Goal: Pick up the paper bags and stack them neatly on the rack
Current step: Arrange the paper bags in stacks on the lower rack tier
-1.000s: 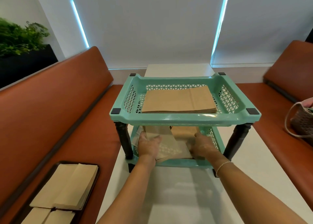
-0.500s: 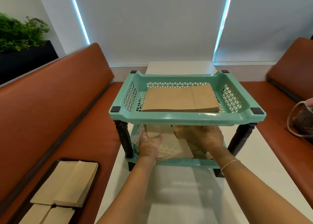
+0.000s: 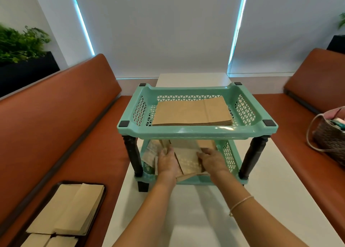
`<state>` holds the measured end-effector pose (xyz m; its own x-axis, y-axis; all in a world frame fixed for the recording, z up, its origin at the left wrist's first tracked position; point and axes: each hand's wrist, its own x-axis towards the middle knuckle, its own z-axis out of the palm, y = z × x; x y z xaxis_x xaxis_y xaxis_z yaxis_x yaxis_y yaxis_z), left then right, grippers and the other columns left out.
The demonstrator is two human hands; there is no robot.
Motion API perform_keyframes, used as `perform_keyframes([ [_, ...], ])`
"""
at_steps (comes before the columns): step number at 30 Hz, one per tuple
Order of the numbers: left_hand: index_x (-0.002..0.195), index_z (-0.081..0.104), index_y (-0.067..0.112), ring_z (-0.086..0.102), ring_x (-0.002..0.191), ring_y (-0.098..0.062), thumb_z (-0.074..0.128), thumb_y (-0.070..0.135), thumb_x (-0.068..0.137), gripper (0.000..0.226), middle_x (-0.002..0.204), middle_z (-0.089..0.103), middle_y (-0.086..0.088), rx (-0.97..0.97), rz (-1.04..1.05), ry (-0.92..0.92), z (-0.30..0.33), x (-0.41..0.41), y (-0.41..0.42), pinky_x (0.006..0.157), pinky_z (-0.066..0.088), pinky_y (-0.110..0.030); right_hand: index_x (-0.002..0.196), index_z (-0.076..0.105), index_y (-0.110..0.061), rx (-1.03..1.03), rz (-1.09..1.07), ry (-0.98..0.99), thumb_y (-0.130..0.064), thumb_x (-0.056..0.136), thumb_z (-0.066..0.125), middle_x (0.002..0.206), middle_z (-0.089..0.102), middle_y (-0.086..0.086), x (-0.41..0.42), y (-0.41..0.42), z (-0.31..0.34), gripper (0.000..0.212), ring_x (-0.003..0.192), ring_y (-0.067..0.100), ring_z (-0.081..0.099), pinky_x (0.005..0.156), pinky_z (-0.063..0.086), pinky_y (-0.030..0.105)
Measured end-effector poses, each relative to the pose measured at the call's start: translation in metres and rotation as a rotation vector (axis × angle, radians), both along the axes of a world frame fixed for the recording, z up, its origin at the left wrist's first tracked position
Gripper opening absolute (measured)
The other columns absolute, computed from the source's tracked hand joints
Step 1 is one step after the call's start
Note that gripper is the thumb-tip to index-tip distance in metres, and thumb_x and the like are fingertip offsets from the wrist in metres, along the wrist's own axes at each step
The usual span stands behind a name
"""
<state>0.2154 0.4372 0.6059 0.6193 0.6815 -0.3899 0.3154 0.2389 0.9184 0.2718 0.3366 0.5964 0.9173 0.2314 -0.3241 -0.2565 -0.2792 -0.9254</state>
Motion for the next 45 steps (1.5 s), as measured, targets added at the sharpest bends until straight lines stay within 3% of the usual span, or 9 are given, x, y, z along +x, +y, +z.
perform_keyframes([
  [5,0.137,0.043,0.025,0.048,0.121,-0.027,0.034,0.06,0.093,0.057,0.135,0.05,-0.001,-0.218,0.071,-0.1,0.002,-0.003,-0.003,0.105,0.037,-0.041,0.116,0.062,-0.015,-0.038,0.035,-0.034,-0.018,0.094,0.053,0.091,0.065,0.005,-0.013,0.01,-0.005,0.024,0.08,0.021,0.06,0.085,0.054,0.041],
  [12,0.148,0.024,0.025,0.041,0.13,-0.03,0.049,0.034,0.096,0.059,0.145,0.041,-0.008,-0.076,0.056,-0.083,0.004,-0.006,-0.014,0.107,0.036,-0.039,0.125,0.055,-0.017,0.009,0.054,0.033,-0.022,0.091,0.059,0.092,0.063,0.001,-0.015,0.005,0.002,0.035,0.082,0.018,0.061,0.076,0.055,0.033],
  [17,0.15,0.017,0.02,0.039,0.133,-0.029,0.045,0.032,0.098,0.06,0.15,0.034,-0.012,-0.025,0.04,-0.148,0.009,-0.001,-0.031,0.109,0.034,-0.039,0.093,0.06,-0.018,0.571,-0.159,0.387,-0.027,0.088,0.064,0.091,0.067,0.01,-0.013,0.001,0.008,0.012,0.09,0.029,0.063,0.086,0.052,0.046],
  [20,0.132,0.044,0.025,0.06,0.106,-0.025,0.054,0.025,0.095,0.038,0.13,0.056,-0.014,-0.095,0.02,-0.244,0.009,0.002,-0.04,0.09,0.05,-0.039,0.106,0.062,-0.013,0.723,-0.218,0.387,-0.021,0.087,0.064,0.103,0.069,0.012,-0.013,0.0,0.007,0.021,0.097,0.03,0.065,0.09,0.05,0.05],
  [23,0.107,0.051,0.029,0.06,0.097,-0.016,0.061,0.012,0.09,0.026,0.118,0.061,-0.007,-0.154,0.038,-0.351,0.015,0.002,-0.032,0.09,0.049,-0.035,0.091,0.061,-0.009,0.707,-0.182,0.356,-0.01,0.089,0.058,0.093,0.066,0.013,-0.011,-0.011,0.004,0.004,0.082,0.027,0.064,0.08,0.052,0.044],
  [26,0.139,0.036,0.029,0.044,0.126,-0.02,0.058,0.005,0.09,0.058,0.138,0.048,0.0,-0.185,0.104,-0.391,0.023,0.005,-0.018,0.113,0.03,-0.041,0.093,0.062,-0.006,0.682,-0.164,0.381,-0.007,0.087,0.06,0.098,0.067,0.017,-0.012,-0.017,0.001,0.007,0.088,0.033,0.064,0.08,0.052,0.046],
  [31,0.144,0.03,0.019,0.038,0.134,-0.02,0.05,-0.004,0.092,0.06,0.142,0.044,-0.004,-0.182,0.173,-0.41,0.03,0.008,-0.015,0.111,0.025,-0.03,0.085,0.063,-0.007,0.622,-0.166,0.385,-0.005,0.087,0.06,0.083,0.07,0.013,-0.019,-0.01,0.003,0.004,0.069,0.025,0.067,0.06,0.057,0.036],
  [39,0.131,0.037,0.026,0.057,0.101,-0.022,0.063,0.012,0.088,0.052,0.117,0.057,-0.003,-0.133,0.012,-0.199,0.008,0.008,-0.043,0.092,0.046,-0.031,0.102,0.063,-0.001,0.571,-0.395,0.231,-0.001,0.085,0.063,0.09,0.065,0.015,-0.019,0.001,0.014,0.017,0.067,0.021,0.061,0.05,0.055,0.023],
  [45,0.132,0.042,0.016,0.055,0.102,-0.024,0.062,0.011,0.087,0.05,0.12,0.058,-0.006,-0.16,-0.061,-0.094,0.008,0.006,-0.02,0.091,0.047,-0.038,0.091,0.068,-0.01,0.105,-0.315,-0.046,-0.033,0.095,0.051,0.078,0.065,0.009,-0.008,-0.011,0.009,0.029,0.073,0.027,0.061,0.082,0.054,0.044],
])
